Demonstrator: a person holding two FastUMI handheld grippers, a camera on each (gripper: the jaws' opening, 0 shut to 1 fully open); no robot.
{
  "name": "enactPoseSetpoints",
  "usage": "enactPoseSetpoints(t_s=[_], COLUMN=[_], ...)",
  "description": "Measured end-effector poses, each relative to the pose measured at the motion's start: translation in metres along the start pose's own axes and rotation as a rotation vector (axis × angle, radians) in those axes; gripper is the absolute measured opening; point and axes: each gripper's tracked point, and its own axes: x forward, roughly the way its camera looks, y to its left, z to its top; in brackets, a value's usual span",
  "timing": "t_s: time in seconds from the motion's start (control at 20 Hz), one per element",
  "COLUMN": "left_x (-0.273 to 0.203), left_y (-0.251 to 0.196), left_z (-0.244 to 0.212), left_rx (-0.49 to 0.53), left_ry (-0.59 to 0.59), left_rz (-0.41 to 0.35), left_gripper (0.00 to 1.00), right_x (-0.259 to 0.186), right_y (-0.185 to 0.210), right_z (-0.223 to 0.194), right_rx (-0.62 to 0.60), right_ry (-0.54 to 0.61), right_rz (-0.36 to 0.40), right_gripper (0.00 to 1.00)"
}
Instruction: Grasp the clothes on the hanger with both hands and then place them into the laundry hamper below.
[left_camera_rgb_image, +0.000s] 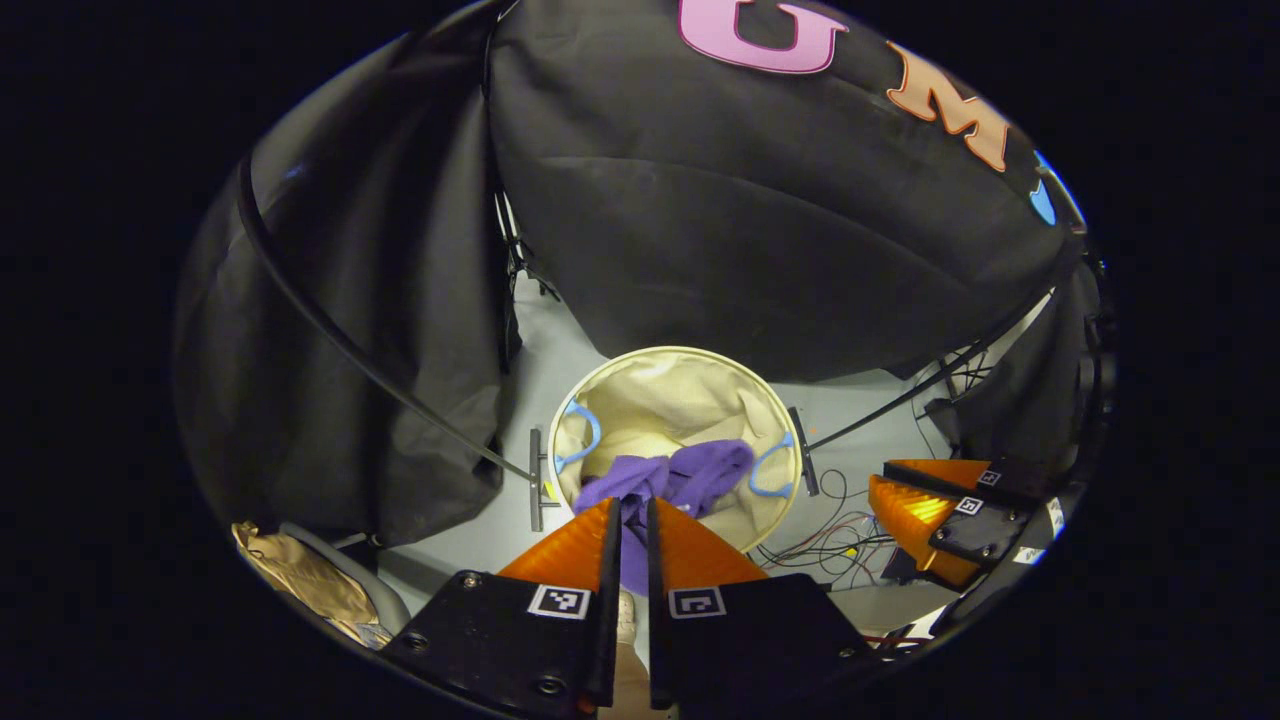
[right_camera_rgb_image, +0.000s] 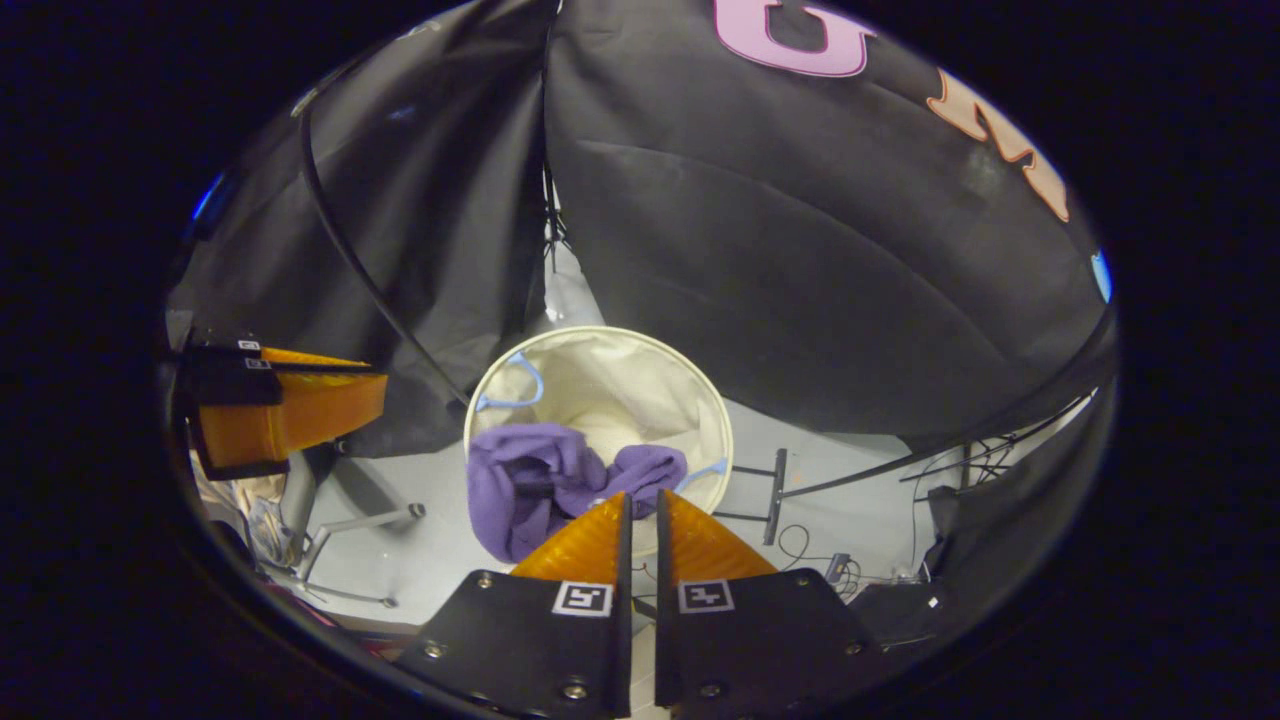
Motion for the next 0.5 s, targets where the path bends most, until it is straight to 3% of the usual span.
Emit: enactPoseSetpoints(t_s=[0.2, 0.5], left_x=[-0.009, -0.040], left_y=[-0.004, -0.023], left_z=[0.017, 0.077], left_rx=[0.025, 0.046], left_ry=[-0.072, -0.306], left_rz=[-0.012, -0.048], left_gripper=[0.14, 0.14], right_x=[-0.014, -0.063], right_y=[-0.008, -0.040], right_z=[0.019, 0.081], right_rx=[0.026, 0.065], right_ry=[-0.073, -0.293], right_rz=[-0.025, -0.093], right_gripper=[0.10, 0.10])
